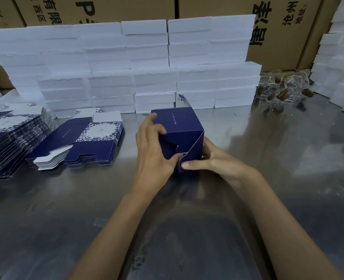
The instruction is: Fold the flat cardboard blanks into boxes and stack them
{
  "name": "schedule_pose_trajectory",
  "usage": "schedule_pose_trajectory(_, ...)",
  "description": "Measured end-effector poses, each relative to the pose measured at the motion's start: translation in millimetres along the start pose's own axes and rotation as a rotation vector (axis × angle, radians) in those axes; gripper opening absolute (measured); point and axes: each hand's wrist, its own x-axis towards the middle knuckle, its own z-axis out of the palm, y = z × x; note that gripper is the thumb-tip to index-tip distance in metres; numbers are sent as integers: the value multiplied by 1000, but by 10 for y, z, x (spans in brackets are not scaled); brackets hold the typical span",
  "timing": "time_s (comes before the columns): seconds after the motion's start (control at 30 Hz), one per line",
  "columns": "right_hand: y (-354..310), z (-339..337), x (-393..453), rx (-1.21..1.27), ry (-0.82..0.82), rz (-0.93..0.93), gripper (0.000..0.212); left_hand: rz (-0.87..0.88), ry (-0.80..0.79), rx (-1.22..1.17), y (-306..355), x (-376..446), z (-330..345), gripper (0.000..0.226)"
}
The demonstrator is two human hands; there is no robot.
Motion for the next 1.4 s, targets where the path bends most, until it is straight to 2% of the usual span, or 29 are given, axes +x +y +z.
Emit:
schedule_pose_trajectory(0.07,2,31,32,-26,147,2,85,-148,-30,-118,-27,-1,3,84)
schedule_pose_trajectory(0.17,37,75,68,-72,328,-29,72,-307,-206,-279,-64,-1,-38,100)
schedule_pose_trajectory(0.43,102,204,153,-124,597,-43,48,-397,-247,-324,-85,-20,-12,118)
schedule_pose_trajectory(0.57,102,226,161,-133,695,-48,47,-467,-249,-368,-78,7,7,109)
schedule_pose_trajectory(0.67,83,243,148,-149,676,-49,51,-431,-248,-406,-54,-5,11,102)
schedule_pose_trajectory(0.77,52,246,119,-127,558,-49,55,-453,-225,-476,25,11,-32,93)
schedule_pose_trajectory(0.83,8,241,91,-36,450,-50,61,-507,-213,-666,107,45,-73,70)
schedule_pose_trajectory(0.9,-56,234,76,124,367,-31,68,-574,-195,-895,170,95,-120,36)
schedule_pose_trajectory(0.93,-84,222,78,211,349,-2,71,-600,-168,-942,175,109,-133,27)
schedule_pose_trajectory(1.0,-113,187,91,345,344,54,69,-615,-97,-893,137,127,-146,30)
schedule_pose_trajectory(1.03,-108,166,95,382,347,58,63,-603,-58,-802,107,122,-148,40)
schedule_pose_trajectory(1.13,-99,95,68,370,386,2,42,-614,-8,-717,53,101,-178,91)
schedule_pose_trajectory(1.2,-98,6,49,310,460,-28,44,-592,-16,-778,15,108,-191,115)
schedule_pose_trajectory(1.27,-92,-61,42,270,527,-33,47,-554,-27,-781,21,127,-199,113)
schedule_pose_trajectory(1.4,-57,-62,60,286,598,46,38,-559,-23,-724,72,141,-159,67)
